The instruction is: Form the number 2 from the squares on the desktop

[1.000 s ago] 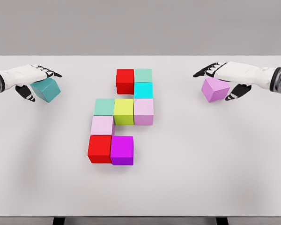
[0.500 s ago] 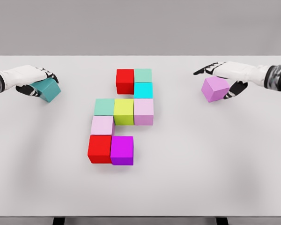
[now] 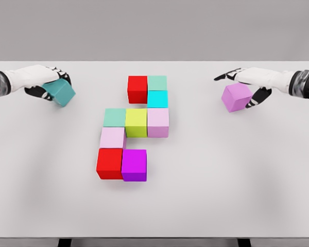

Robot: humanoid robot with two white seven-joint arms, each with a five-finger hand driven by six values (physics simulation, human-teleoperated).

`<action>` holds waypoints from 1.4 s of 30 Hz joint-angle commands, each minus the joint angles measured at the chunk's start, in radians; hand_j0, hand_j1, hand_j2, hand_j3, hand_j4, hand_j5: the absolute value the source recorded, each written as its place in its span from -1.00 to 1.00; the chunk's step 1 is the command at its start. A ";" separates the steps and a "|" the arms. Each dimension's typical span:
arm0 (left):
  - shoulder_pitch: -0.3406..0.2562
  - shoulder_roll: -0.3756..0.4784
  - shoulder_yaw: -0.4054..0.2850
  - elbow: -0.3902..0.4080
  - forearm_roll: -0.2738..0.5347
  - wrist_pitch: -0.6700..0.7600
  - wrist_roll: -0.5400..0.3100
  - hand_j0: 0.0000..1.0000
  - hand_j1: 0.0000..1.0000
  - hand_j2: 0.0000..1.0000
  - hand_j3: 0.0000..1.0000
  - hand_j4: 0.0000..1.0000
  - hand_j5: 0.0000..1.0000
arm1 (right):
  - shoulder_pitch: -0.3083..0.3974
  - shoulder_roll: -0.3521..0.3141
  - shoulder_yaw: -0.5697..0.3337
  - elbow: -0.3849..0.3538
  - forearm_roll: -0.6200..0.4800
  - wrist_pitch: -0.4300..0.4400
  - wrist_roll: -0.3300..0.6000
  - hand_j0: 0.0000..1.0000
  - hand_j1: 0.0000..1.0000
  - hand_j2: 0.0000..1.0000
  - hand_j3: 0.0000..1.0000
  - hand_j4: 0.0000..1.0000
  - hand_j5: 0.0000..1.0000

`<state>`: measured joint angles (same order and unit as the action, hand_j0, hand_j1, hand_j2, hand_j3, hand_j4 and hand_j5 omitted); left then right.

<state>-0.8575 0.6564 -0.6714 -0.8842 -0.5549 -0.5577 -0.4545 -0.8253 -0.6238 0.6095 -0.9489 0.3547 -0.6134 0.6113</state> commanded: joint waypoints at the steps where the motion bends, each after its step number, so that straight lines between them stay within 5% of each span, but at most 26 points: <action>1: 0.000 -0.009 -0.001 -0.005 0.055 -0.007 -0.013 -0.39 -0.39 -0.39 -0.39 -0.39 -0.39 | 0.000 0.003 -0.002 0.019 0.006 0.003 0.000 1.00 1.00 1.00 1.00 1.00 1.00; 4: -0.002 -0.032 -0.001 -0.012 0.165 0.001 -0.069 -0.37 -0.37 -0.37 -0.37 -0.37 -0.37 | -0.002 0.016 -0.002 0.030 0.013 0.003 0.000 1.00 1.00 1.00 1.00 1.00 1.00; 6: -0.011 -0.046 -0.001 -0.042 0.170 0.019 -0.064 -0.39 -0.39 -0.39 -0.39 -0.39 -0.39 | -0.003 0.022 -0.001 0.039 0.013 0.003 0.000 1.00 1.00 1.00 1.00 1.00 1.00; 10: -0.014 -0.081 -0.011 -0.156 0.171 0.334 -0.073 -0.38 -0.38 -0.38 -0.38 -0.38 -0.38 | -0.029 0.047 -0.001 0.079 0.043 0.003 0.000 1.00 1.00 1.00 1.00 1.00 1.00; 13: -0.051 -0.132 -0.050 -0.188 0.165 0.554 -0.156 -0.38 -0.38 -0.38 -0.38 -0.38 -0.38 | -0.029 0.049 0.006 0.085 0.044 0.003 0.000 1.00 1.00 1.00 1.00 1.00 1.00; 16: -0.092 -0.164 -0.126 -0.263 0.164 0.732 -0.156 -0.38 -0.38 -0.38 -0.38 -0.38 -0.38 | -0.029 0.049 0.012 0.093 0.050 0.003 0.000 1.00 1.00 1.00 1.00 1.00 1.00; 20: -0.107 -0.221 -0.129 -0.271 0.096 0.857 -0.156 -0.38 -0.38 -0.38 -0.38 -0.38 -0.38 | -0.037 0.052 0.012 0.111 0.050 0.003 0.000 1.00 1.00 1.00 1.00 1.00 1.00; 34: -0.098 -0.294 -0.145 -0.272 0.069 0.937 -0.156 -0.33 -0.33 -0.33 -0.33 -0.33 -0.33 | -0.041 0.059 0.012 0.131 0.079 0.003 0.000 1.00 1.00 1.00 1.00 1.00 1.00; 40: -0.097 -0.311 -0.145 -0.277 0.072 0.966 -0.156 -0.28 -0.28 -0.28 -0.28 -0.28 -0.28 | -0.041 0.059 0.012 0.133 0.079 0.003 0.000 0.76 0.76 0.76 0.76 0.76 0.76; 42: -0.092 -0.299 -0.148 -0.343 0.075 0.981 -0.156 -0.21 -0.21 -0.21 -0.21 -0.21 -0.21 | -0.041 0.059 0.012 0.133 0.079 0.003 0.000 0.64 0.64 0.64 0.64 0.64 0.64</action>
<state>-0.9465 0.3521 -0.8182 -1.1908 -0.4790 0.4126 -0.6122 -0.8667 -0.5639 0.6228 -0.8159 0.4392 -0.6135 0.6112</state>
